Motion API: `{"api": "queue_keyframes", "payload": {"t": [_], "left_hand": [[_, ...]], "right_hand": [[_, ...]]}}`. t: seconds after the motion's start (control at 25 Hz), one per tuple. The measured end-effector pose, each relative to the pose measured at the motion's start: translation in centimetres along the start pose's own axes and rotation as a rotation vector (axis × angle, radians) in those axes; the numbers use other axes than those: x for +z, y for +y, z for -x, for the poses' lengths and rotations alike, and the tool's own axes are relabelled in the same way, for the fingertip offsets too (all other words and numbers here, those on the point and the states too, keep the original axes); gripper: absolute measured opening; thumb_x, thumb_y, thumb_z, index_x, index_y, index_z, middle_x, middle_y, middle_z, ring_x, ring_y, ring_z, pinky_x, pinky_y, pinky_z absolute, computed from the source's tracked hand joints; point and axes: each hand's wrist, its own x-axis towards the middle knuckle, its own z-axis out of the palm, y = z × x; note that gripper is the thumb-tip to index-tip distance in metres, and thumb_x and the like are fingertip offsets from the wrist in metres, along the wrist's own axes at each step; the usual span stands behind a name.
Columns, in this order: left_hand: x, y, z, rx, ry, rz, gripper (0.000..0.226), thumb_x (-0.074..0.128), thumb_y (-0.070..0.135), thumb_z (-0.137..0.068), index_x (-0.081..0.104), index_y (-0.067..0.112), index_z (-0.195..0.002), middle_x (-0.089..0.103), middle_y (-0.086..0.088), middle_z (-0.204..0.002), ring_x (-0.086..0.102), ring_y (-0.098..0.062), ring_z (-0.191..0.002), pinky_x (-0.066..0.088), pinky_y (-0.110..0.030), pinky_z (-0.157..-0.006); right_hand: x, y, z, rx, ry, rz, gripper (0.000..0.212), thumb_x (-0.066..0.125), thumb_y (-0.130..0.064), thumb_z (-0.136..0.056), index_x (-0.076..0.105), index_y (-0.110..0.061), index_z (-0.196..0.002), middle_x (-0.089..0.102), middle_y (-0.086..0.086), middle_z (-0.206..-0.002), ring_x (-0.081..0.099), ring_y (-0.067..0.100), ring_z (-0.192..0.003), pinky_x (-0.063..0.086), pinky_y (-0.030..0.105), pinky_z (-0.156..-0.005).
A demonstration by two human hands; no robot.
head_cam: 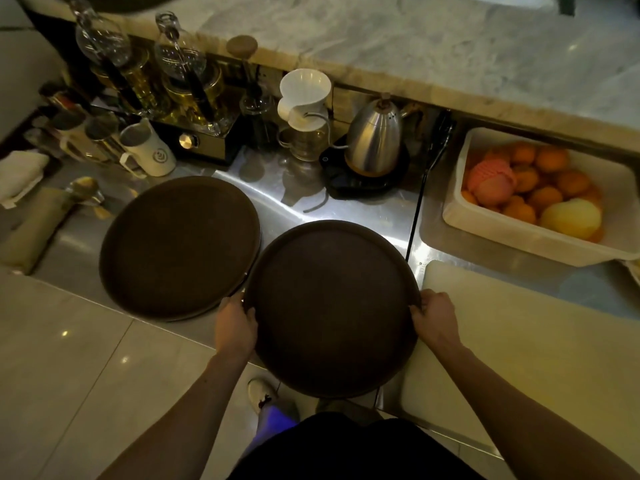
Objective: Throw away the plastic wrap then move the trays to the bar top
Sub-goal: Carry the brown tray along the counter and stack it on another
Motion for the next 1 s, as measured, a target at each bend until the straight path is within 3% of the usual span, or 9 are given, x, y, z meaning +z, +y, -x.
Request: {"api": "queue_keyframes", "payload": {"t": [0.16, 0.6, 1.0], "left_hand": [[0.1, -0.3, -0.4, 0.002, -0.013, -0.006, 0.035, 0.055, 0.008, -0.091, 0.058, 0.009, -0.126, 0.054, -0.017, -0.125, 0.059, -0.031, -0.107, 0.047, -0.041, -0.095], [0.4, -0.7, -1.3, -0.016, -0.046, -0.023, 0.035, 0.053, 0.006, -0.09, 0.058, 0.006, -0.124, 0.054, -0.018, -0.123, 0.057, -0.032, -0.109, 0.049, -0.045, -0.094], [0.0, -1.1, 0.1, 0.03, -0.061, 0.057, 0.046, 0.055, 0.026, -0.092, 0.047, 0.014, -0.136, 0.056, -0.014, -0.127, 0.059, -0.03, -0.112, 0.052, -0.045, -0.091]], "right_hand": [[0.1, -0.6, 0.4, 0.025, 0.009, 0.011, 0.022, 0.061, -0.012, -0.085, 0.068, -0.006, -0.105, 0.062, 0.018, -0.099, 0.062, 0.034, -0.088, 0.051, 0.038, -0.08], [0.1, -1.6, 0.8, 0.056, -0.018, 0.039, 0.024, 0.055, -0.012, -0.088, 0.061, -0.006, -0.111, 0.053, 0.018, -0.11, 0.058, 0.032, -0.085, 0.048, 0.037, -0.077], [-0.2, -3.3, 1.9, -0.114, 0.019, 0.046, 0.048, 0.051, -0.02, -0.09, 0.047, -0.014, -0.137, 0.052, 0.013, -0.121, 0.054, 0.029, -0.109, 0.048, 0.039, -0.087]]}}
